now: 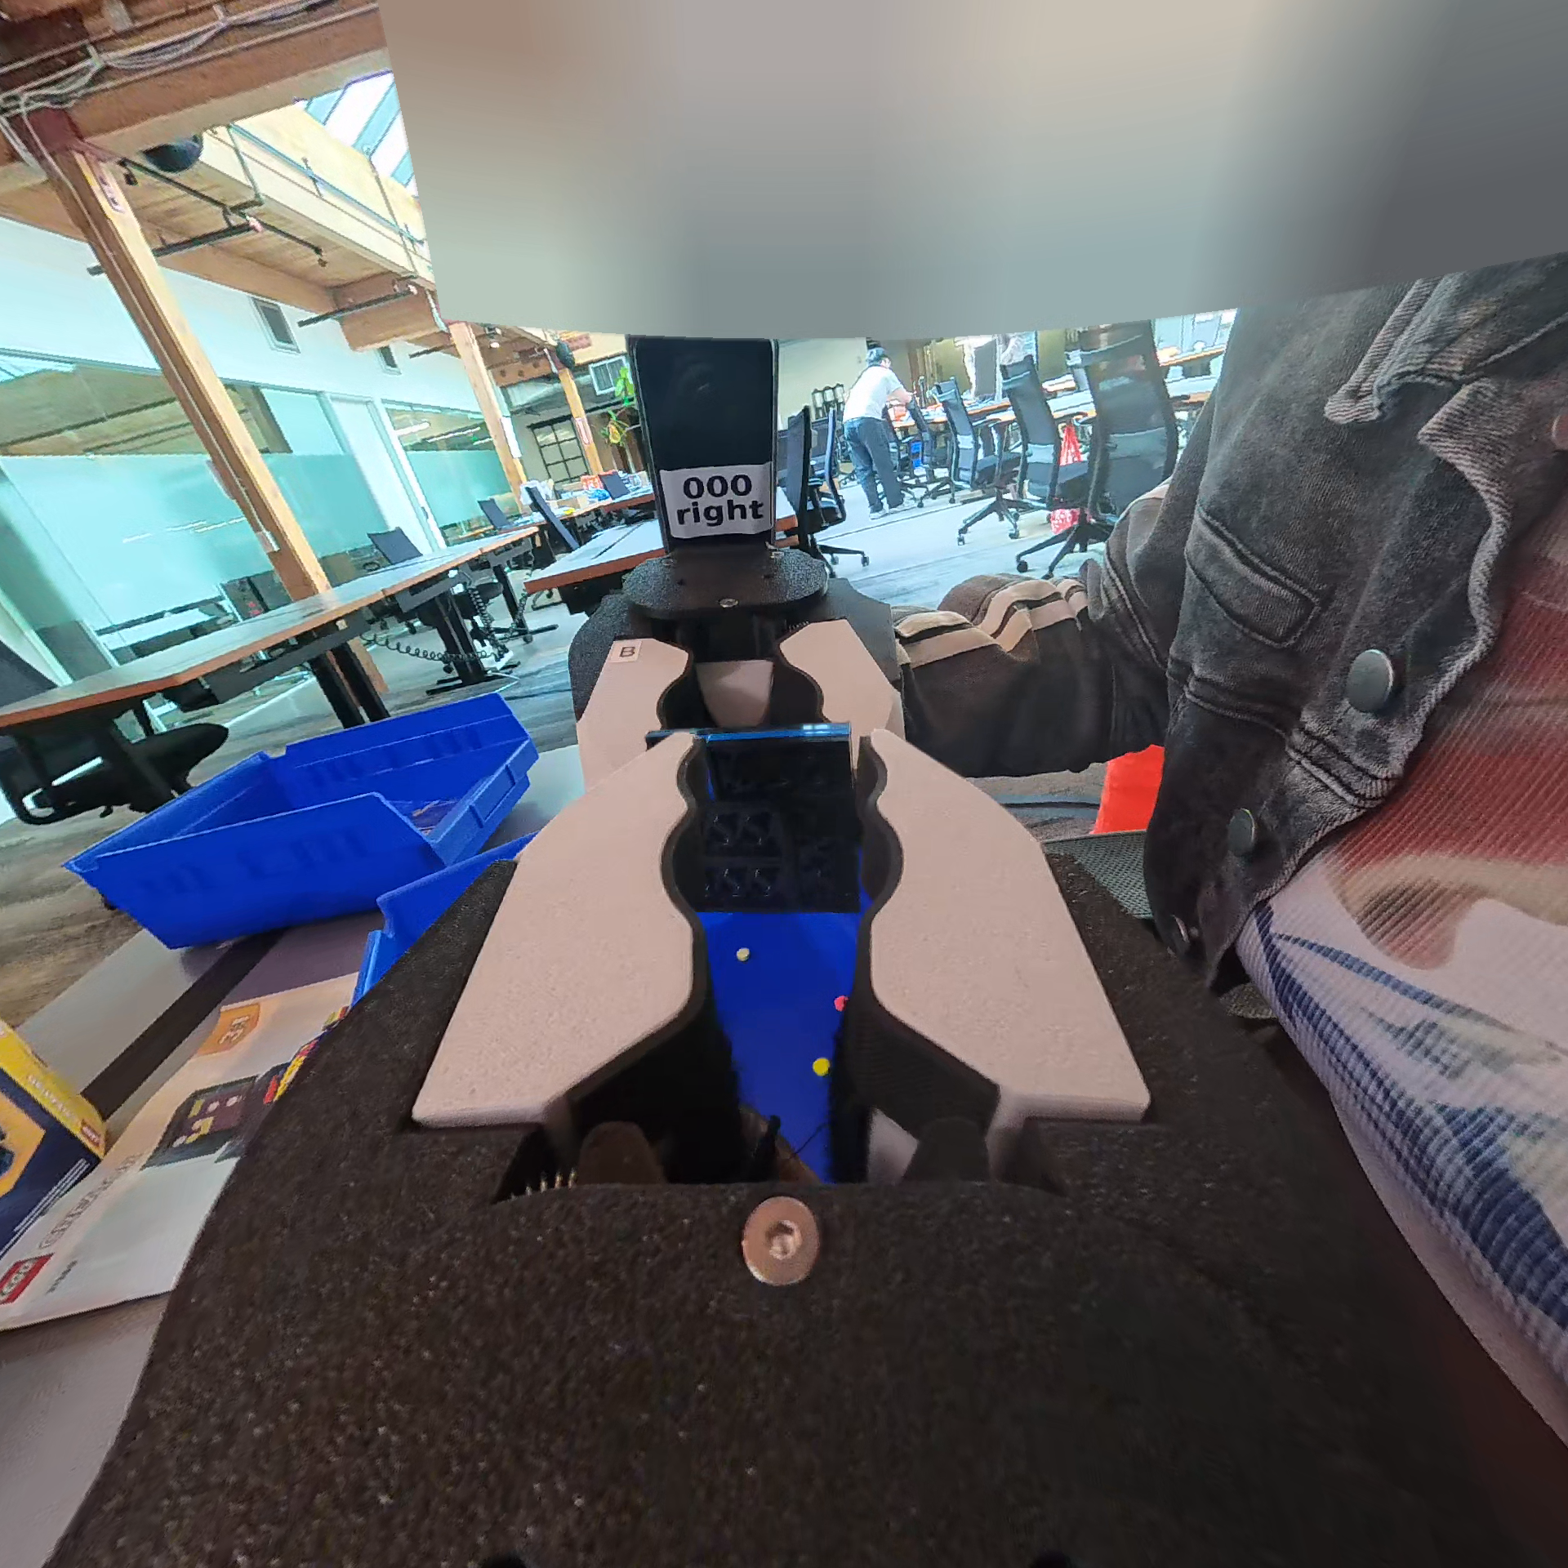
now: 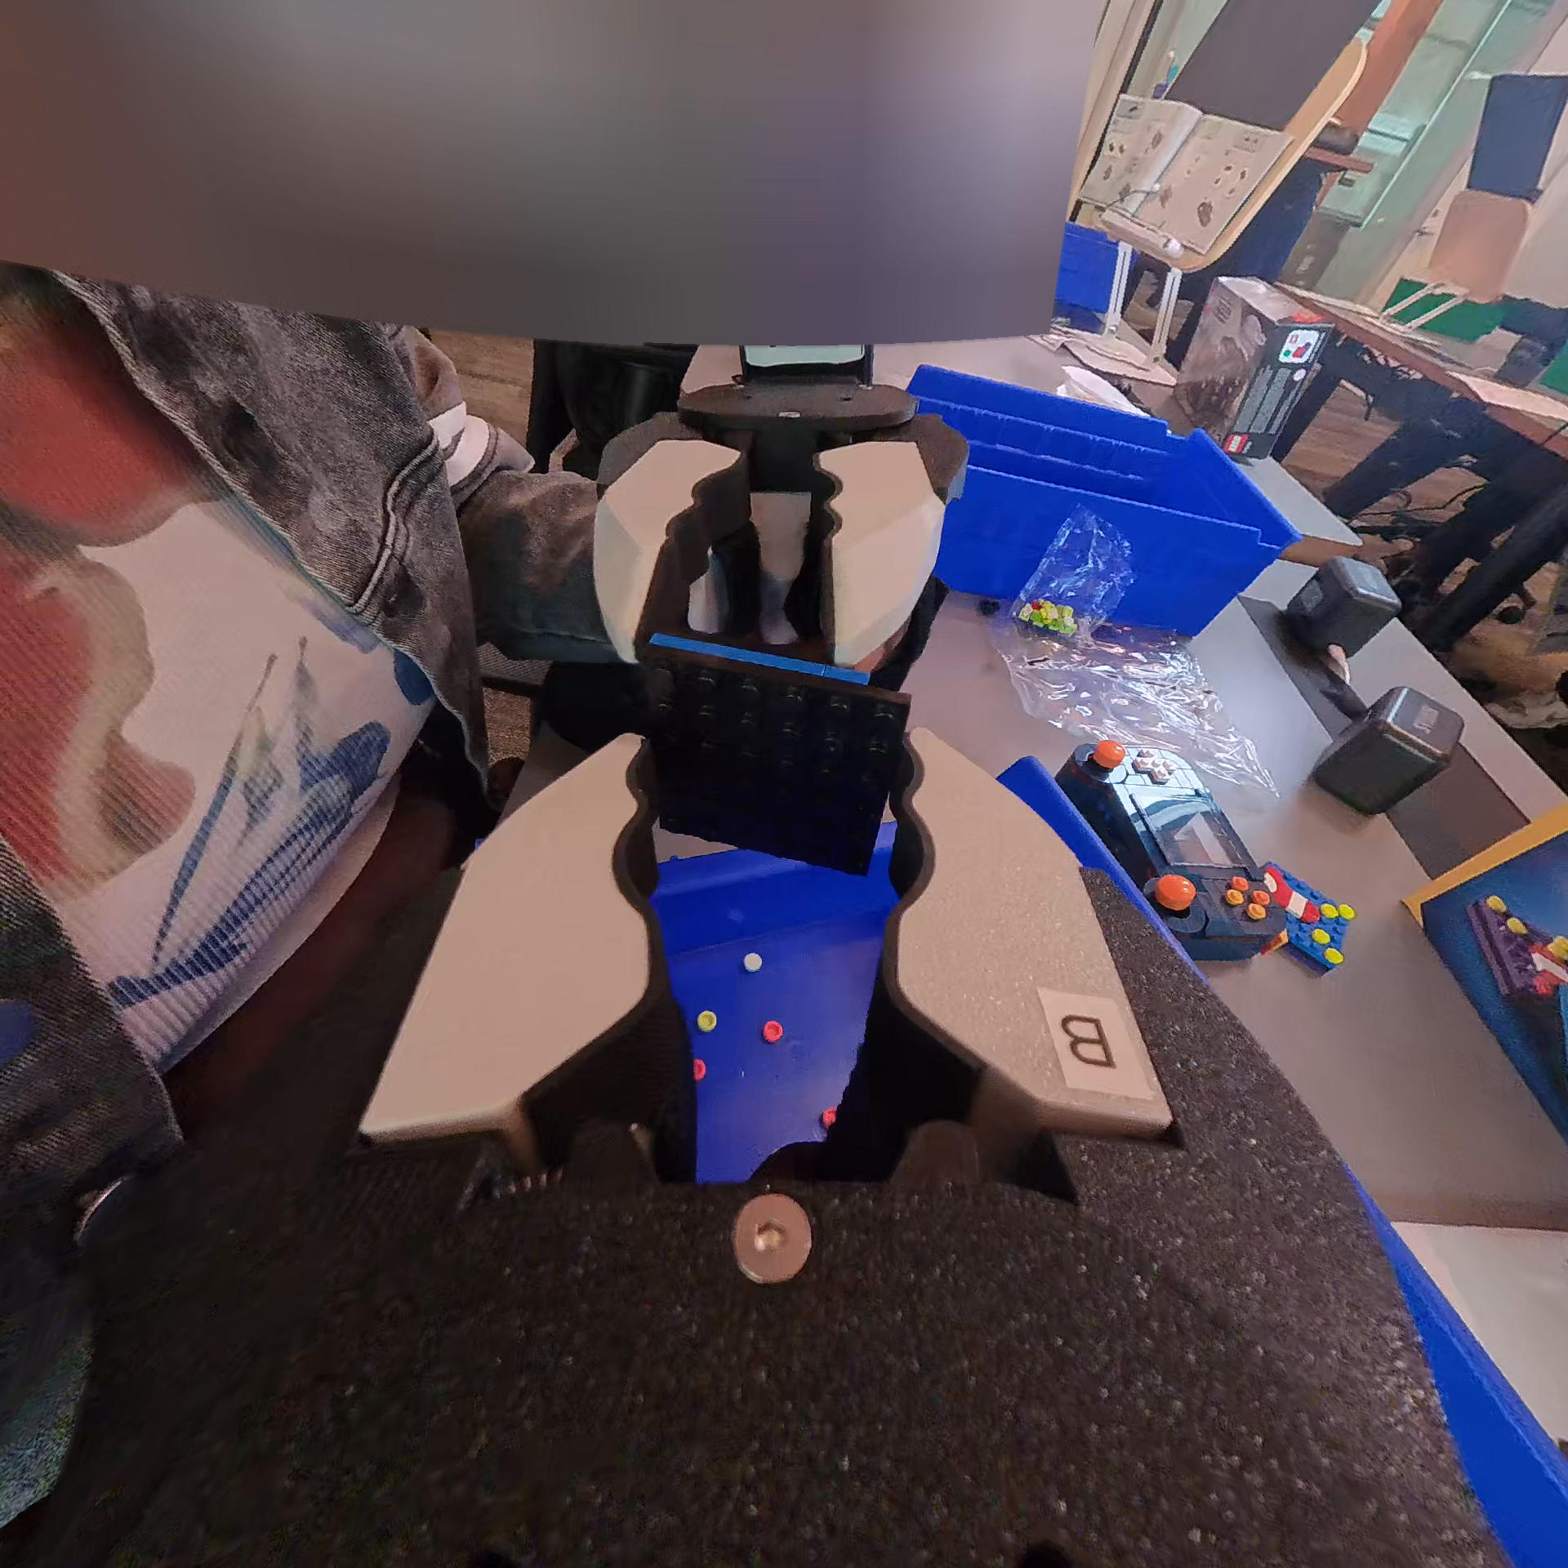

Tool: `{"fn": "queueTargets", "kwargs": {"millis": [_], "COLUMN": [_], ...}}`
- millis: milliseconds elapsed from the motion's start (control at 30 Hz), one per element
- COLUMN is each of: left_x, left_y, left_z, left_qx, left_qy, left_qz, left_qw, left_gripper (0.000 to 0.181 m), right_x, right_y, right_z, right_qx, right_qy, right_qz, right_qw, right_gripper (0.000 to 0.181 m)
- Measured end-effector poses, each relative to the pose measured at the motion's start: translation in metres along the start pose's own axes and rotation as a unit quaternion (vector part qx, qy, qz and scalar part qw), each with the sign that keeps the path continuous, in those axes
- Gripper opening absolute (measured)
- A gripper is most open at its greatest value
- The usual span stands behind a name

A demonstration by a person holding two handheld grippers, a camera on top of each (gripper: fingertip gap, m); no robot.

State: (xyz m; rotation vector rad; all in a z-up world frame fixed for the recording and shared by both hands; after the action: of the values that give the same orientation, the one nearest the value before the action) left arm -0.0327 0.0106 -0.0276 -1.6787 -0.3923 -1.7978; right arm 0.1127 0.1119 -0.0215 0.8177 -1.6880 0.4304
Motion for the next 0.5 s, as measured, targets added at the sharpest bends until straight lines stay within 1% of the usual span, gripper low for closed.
{"fn": "queueTargets", "kwargs": {"millis": [133, 167, 200, 333, 500], "left_x": [-0.0023, -0.0024, -0.0024, -0.0054, -0.0090], "left_y": [0.0009, 0.0003, 0.0000, -0.0009, -0.0054], "left_z": [0.0027, 0.0020, 0.0016, 0.0018, -0.0029], "left_qx": [-0.001, 0.000, 0.001, -0.002, -0.003], "left_qy": [-0.015, -0.011, -0.009, -0.010, 0.020], "left_qz": [0.002, 0.001, -0.001, -0.008, -0.042], "left_qw": [1.000, 1.000, 1.000, 1.000, 0.999], "left_gripper": [0.040, 0.039, 0.035, 0.032, 0.031], "right_x": [0.0004, 0.0009, 0.0014, 0.0004, 0.0033], "right_y": [0.0007, 0.0012, 0.0019, 0.0038, 0.0051], "right_z": [0.0020, 0.0018, 0.0017, 0.0026, 0.0058], "right_qx": [0.013, 0.013, 0.014, 0.020, 0.013], "right_qy": [-0.008, -0.008, -0.008, -0.016, -0.011], "right_qz": [0.001, 0.000, 0.002, 0.009, 0.021], "right_qw": [1.000, 1.000, 1.000, 1.000, 1.000], "right_gripper": [0.054, 0.054, 0.054, 0.054, 0.055]}}
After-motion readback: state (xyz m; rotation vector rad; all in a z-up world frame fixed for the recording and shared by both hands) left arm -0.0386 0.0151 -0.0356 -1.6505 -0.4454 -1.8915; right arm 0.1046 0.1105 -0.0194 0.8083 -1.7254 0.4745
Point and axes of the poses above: each gripper's, where its closed fingertips meet, z out along the fingers, x out of its top, y = z × x across the jaws, the point moved 10 cm from there along -z, back along the fingers, and after that the axes turned 10 degrees about x, right-handed, at the moved point
